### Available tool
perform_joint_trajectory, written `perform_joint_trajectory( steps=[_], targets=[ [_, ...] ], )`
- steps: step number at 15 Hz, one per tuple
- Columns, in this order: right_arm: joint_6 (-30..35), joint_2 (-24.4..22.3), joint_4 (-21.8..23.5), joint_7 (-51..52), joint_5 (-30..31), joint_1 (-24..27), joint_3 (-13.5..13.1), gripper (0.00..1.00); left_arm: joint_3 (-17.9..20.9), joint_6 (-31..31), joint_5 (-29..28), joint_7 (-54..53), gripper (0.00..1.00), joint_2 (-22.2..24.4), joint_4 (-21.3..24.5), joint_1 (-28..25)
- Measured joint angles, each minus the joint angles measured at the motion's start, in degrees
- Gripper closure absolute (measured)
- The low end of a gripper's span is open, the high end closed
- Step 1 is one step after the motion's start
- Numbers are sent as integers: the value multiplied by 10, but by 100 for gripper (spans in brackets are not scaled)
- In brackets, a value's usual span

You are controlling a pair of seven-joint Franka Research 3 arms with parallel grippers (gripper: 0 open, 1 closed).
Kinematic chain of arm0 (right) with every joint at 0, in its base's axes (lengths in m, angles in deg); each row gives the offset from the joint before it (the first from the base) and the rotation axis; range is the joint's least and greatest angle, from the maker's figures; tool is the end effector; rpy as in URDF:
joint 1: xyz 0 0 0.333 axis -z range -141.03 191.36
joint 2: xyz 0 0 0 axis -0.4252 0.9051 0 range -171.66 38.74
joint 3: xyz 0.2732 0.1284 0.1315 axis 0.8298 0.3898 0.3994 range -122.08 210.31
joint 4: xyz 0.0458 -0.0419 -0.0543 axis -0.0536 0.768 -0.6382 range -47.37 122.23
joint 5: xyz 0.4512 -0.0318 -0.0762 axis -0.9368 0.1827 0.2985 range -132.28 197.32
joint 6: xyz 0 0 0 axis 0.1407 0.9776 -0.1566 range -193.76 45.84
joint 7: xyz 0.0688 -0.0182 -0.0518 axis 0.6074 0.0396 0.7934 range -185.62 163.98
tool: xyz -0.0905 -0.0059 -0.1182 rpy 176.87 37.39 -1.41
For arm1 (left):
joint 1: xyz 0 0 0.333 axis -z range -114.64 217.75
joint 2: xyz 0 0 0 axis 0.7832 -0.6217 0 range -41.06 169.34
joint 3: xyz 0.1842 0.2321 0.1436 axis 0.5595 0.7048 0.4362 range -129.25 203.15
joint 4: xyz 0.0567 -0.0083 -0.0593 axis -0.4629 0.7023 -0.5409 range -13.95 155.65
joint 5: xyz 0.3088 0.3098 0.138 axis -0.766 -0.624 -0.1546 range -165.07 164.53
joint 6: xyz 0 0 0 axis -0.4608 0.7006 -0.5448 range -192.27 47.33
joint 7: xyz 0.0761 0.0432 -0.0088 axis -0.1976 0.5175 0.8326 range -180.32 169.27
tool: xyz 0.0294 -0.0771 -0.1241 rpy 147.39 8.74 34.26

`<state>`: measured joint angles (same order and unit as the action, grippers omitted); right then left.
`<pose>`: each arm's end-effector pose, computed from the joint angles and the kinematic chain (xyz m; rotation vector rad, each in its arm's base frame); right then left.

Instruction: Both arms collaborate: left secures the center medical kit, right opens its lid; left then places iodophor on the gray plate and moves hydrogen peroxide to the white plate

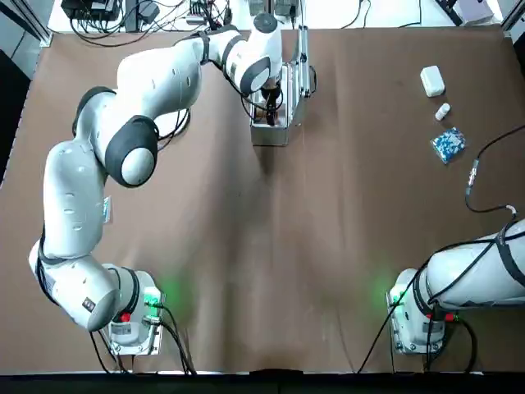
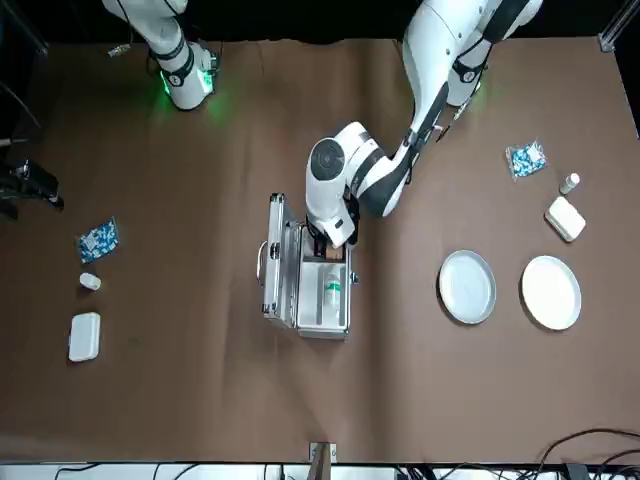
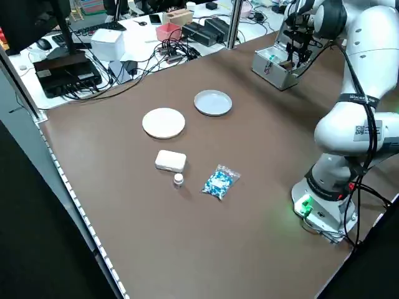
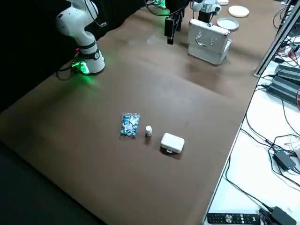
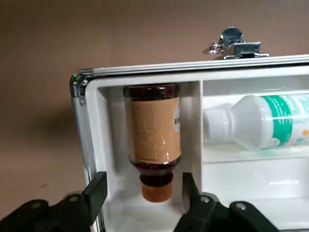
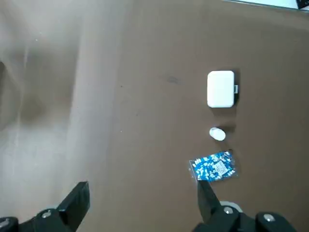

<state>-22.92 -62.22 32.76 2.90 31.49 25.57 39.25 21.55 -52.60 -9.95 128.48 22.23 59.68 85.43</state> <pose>0.6523 -0.0558 0.5851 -3.1289 -0.2305 -0.0815 0.5591 -0.5791 0.2227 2.2843 2.0431 -0.0556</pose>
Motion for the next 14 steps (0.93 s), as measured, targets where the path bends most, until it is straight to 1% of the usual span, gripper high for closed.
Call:
perform_joint_trajectory(
  steps=[3, 8, 10, 11, 14],
  targets=[
    [1, 0, 1, 0, 12, -1, 2, 1, 0, -4, 0, 0, 30, -2, 0, 0],
    [6, 0, 3, 0, 14, -1, 3, 1, 0, -5, 0, 0, 31, -3, -1, 0],
    [6, 0, 3, -1, 14, -1, 4, 1, 0, -5, -1, 0, 33, -2, -1, 1],
    [6, 0, 3, -2, 14, -1, 4, 1, 0, -5, -1, 0, 36, -2, -1, 1],
    [6, 0, 3, -28, 14, -5, 6, 1, 0, -5, -1, 0, 38, -3, -2, 1]
  ],
)
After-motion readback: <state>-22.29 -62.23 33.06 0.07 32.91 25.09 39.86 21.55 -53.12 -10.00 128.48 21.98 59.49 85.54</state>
